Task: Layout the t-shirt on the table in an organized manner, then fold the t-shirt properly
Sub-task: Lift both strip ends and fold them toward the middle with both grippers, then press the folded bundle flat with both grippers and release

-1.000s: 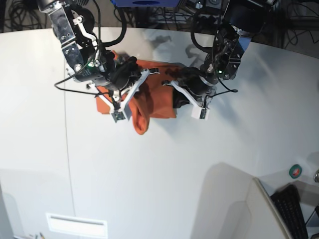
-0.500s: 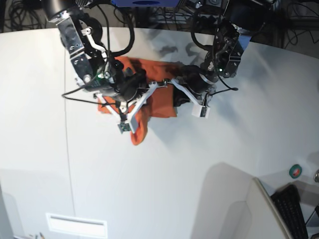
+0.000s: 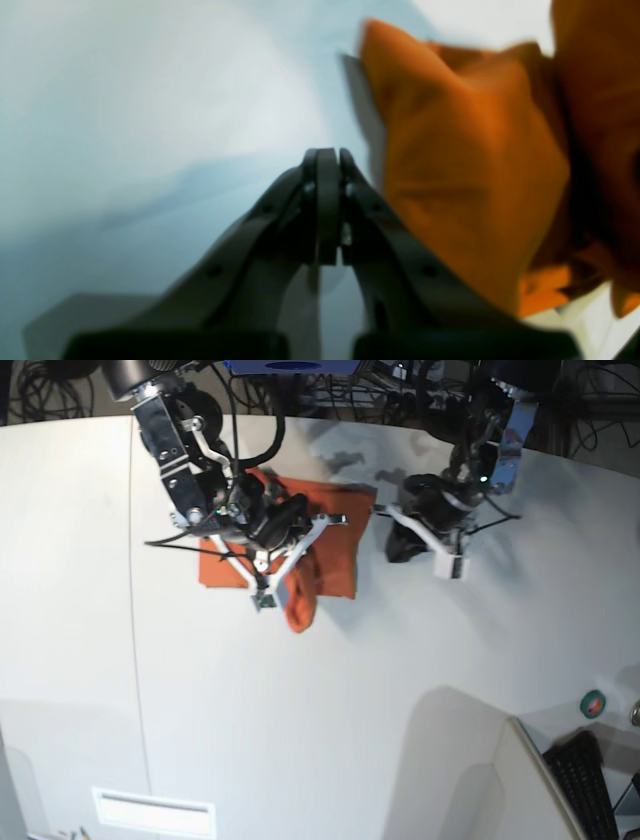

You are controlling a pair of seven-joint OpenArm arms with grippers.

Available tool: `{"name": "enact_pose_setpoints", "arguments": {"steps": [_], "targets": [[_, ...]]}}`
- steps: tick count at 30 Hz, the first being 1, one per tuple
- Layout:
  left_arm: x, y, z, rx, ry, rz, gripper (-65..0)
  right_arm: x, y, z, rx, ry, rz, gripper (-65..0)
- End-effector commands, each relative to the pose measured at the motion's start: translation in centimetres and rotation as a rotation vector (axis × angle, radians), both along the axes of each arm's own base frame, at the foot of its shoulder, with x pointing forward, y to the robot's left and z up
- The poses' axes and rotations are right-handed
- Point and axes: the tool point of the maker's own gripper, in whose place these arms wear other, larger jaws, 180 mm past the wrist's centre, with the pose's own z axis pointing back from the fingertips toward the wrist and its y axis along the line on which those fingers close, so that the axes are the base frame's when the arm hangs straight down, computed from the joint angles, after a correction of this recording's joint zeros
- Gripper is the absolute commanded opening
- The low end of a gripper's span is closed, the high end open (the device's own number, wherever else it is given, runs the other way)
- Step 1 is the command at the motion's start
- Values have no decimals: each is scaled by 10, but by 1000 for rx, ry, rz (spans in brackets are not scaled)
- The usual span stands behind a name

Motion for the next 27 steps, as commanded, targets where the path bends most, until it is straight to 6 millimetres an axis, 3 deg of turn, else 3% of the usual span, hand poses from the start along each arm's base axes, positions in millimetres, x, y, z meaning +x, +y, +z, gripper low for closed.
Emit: {"name": "enact_pose_setpoints", "arguments": {"steps": [1, 6, 11, 13, 15, 27], "targets": [[2, 18, 12, 9, -44, 35, -650, 12, 6, 9, 24, -46, -3, -650], [-26, 81, 25, 100, -46, 119, -650, 8, 18, 0, 40, -24, -12, -650], [-44, 129, 29, 162, -32, 215, -650, 13, 25, 11, 64, -49, -14, -338], [-50, 141, 29, 180, -23, 238, -650, 15, 27, 19, 78, -66, -16, -294], [-51, 144, 27, 183, -18, 245, -650, 16, 30, 23, 85, -76, -12, -296], [-46, 147, 25, 177, -19, 262, -650, -12, 108, 37, 39, -160, 376, -296]]}}
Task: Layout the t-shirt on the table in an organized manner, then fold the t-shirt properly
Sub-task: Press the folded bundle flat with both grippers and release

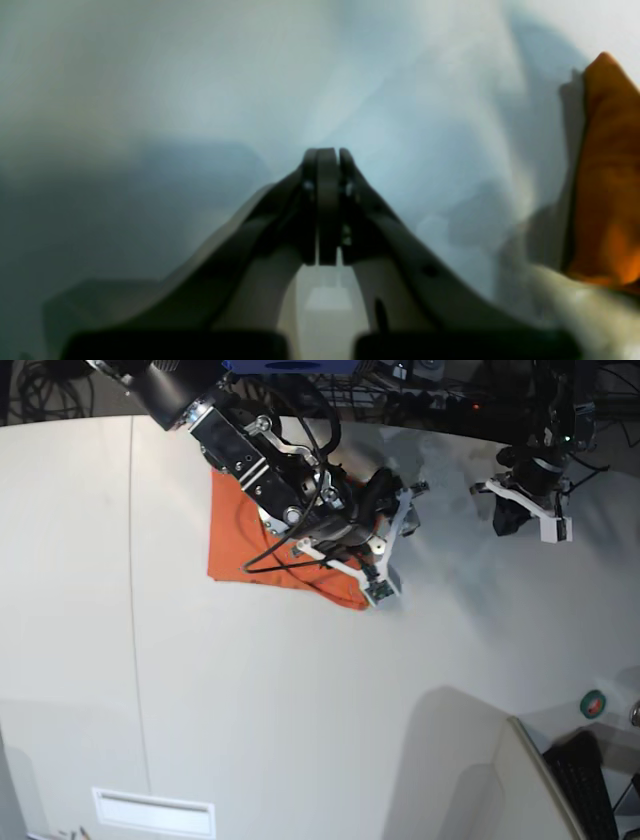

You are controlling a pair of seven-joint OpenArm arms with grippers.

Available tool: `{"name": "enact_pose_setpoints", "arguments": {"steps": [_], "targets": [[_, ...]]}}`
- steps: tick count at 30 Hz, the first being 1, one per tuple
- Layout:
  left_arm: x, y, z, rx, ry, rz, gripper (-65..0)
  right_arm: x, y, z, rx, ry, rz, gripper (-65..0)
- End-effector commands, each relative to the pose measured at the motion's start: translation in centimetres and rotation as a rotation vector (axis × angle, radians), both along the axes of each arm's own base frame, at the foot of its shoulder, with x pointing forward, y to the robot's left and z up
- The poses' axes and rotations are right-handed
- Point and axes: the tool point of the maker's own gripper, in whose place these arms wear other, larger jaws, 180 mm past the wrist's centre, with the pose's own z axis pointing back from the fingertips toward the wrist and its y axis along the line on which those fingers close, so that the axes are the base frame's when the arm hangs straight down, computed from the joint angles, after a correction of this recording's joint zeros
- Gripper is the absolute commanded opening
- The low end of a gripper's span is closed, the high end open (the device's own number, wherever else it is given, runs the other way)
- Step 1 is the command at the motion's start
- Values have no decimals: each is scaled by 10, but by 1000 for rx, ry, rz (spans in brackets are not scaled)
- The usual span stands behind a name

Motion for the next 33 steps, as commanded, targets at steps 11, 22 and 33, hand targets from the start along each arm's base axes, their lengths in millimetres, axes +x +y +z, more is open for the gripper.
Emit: {"name": "enact_pose_setpoints", "arguments": {"steps": [11, 22, 33], "targets": [[-2, 49, 3, 43, -12, 114, -650, 30, -80, 57, -10, -93, -244, -557], [18, -10, 18, -5, -69, -32, -650, 17, -57, -23, -142, 10, -207, -650], [34, -79, 45, -65, 0, -200, -523, 22, -77, -3, -150, -37, -306, -650]]}}
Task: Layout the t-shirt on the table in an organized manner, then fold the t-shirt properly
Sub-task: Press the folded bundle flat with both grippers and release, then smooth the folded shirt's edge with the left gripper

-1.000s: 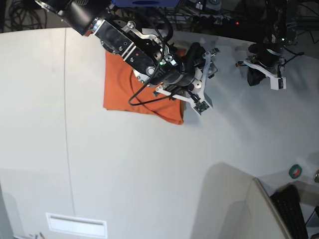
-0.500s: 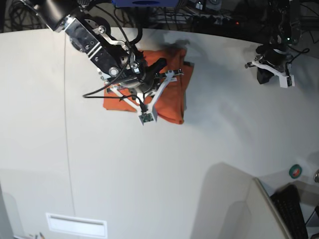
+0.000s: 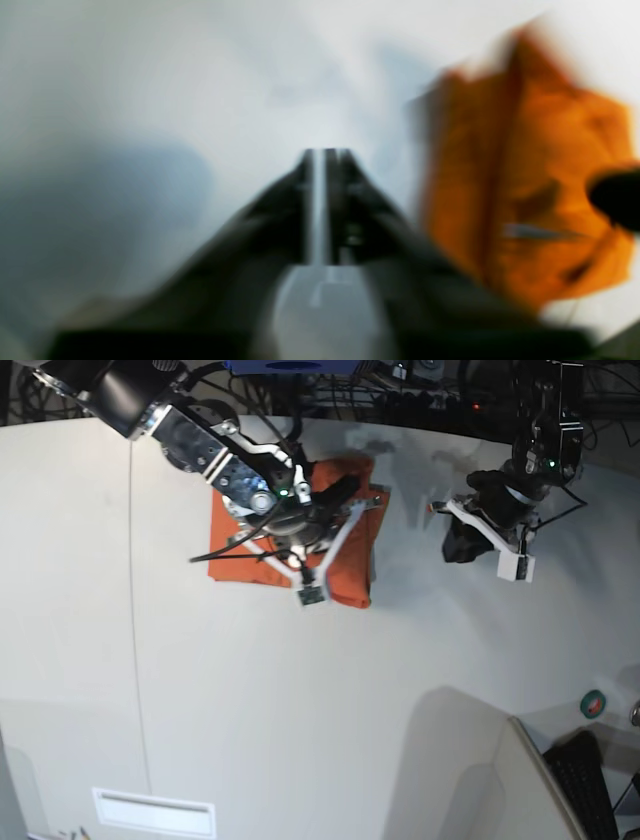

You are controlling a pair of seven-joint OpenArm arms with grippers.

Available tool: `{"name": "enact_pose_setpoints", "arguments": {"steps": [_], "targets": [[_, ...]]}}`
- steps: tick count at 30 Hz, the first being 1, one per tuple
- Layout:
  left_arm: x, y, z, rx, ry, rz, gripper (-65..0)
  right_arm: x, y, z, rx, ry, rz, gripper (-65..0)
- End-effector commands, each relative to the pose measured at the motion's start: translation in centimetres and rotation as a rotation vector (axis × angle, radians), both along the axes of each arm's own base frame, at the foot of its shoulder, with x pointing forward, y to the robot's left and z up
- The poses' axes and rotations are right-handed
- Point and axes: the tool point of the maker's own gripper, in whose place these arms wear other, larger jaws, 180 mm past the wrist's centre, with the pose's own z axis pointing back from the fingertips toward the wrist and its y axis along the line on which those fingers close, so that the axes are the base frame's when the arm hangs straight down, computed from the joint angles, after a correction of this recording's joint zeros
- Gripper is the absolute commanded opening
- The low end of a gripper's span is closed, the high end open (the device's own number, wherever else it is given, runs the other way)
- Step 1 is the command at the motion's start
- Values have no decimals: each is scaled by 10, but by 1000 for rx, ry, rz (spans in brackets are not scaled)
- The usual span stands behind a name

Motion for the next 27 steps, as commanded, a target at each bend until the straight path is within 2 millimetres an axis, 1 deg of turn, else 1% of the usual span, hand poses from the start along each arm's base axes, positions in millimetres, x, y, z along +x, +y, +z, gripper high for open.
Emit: {"name": "enact_pose_setpoints", "arguments": {"steps": [1, 2, 3, 5, 6, 7, 9, 10, 11, 14, 17, 20, 23, 24, 25, 27], "targets": [[4, -1, 10, 4, -27, -11, -426, 7, -4, 12, 30, -19, -29, -650], [5, -6, 11, -4, -28, -13, -337, 11, -16, 17, 35, -24, -61, -650], [5, -15, 10, -20, -26, -22, -260, 12, -26, 21, 38, -29, -86, -650], [12, -35, 11, -45, -35, -66, -168, 18, -48, 28, 42, -44, -142, -650], [13, -46, 8, -55, -26, -93, -142, 20, -59, 31, 40, -53, -168, -650], [13, -56, 4, -67, -18, -116, -128, 23, -70, 33, 35, -63, -192, -650], [13, -71, -4, -83, 5, -148, -115, 25, -85, 34, 24, -71, -225, -650], [14, -76, -8, -88, 14, -160, -118, 25, -92, 33, 18, -71, -241, -650], [14, -85, -13, -99, 25, -178, -122, 25, -95, 33, 18, -70, -251, -650], [19, -101, -22, -124, 46, -191, -123, 23, -101, 30, 13, -61, -270, -650], [24, -107, -32, -136, 72, -186, -123, 20, -102, 28, 12, -54, -273, -650], [27, -108, -45, -138, 106, -179, -125, 16, -102, 26, 11, -47, -273, -650], [26, -119, -55, -144, 137, -203, -138, 16, -105, 25, 1, -47, -274, -650], [25, -123, -57, -142, 145, -217, -179, 16, -109, 25, -8, -48, -273, -650], [23, -126, -60, -140, 155, -230, -247, 16, -111, 24, -12, -49, -272, -650], [22, -128, -61, -138, 159, -237, -426, 16, -113, 24, -19, -50, -273, -650]]}}
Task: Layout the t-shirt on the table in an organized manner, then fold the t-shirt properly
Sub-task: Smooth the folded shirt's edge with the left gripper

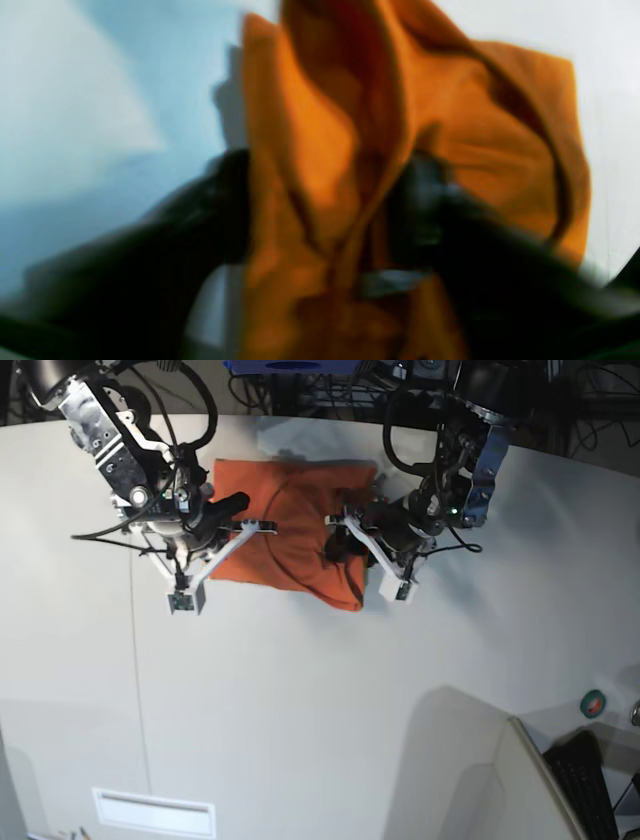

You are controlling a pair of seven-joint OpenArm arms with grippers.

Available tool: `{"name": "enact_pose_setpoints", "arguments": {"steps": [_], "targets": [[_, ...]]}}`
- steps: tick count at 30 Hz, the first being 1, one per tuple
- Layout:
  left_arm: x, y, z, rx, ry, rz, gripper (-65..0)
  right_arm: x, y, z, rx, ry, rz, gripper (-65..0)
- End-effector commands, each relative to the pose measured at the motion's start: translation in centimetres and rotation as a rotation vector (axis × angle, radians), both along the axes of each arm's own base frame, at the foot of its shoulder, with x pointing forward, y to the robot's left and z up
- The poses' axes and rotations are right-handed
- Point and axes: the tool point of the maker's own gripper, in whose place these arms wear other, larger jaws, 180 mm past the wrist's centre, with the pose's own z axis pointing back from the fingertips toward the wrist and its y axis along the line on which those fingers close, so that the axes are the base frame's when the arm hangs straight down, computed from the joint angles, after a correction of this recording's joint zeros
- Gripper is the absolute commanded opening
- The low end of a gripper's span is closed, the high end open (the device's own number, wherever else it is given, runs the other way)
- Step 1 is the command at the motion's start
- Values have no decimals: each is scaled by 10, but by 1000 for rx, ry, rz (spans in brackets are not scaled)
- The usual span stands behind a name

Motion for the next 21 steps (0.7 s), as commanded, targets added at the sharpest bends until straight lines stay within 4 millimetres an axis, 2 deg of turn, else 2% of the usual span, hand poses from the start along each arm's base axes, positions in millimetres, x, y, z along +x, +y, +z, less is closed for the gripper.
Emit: {"name": "enact_pose_setpoints", "arguments": {"steps": [1, 2, 3, 5, 11, 19, 21], "targets": [[2, 1, 3, 2, -7, -6, -505, 12, -4, 10, 1, -49, -12, -650], [5, 1, 5, 3, -14, -8, -594, 11, -12, 9, -6, -45, -32, -650], [7, 1, 6, 8, -18, -16, -650, 11, -19, 8, -10, -45, -53, -650], [3, 12, 1, 49, 12, -45, -650, 14, -32, 9, -20, -60, -93, -650], [29, 19, 14, 242, -4, -315, -650, 12, -73, 5, -54, -77, -216, -650], [47, -20, 24, 516, -120, -816, -650, -1, -115, 0, -90, -55, -336, -650], [54, -41, 31, 554, -169, -912, -650, -6, -123, -2, -99, -44, -359, -650]]}}
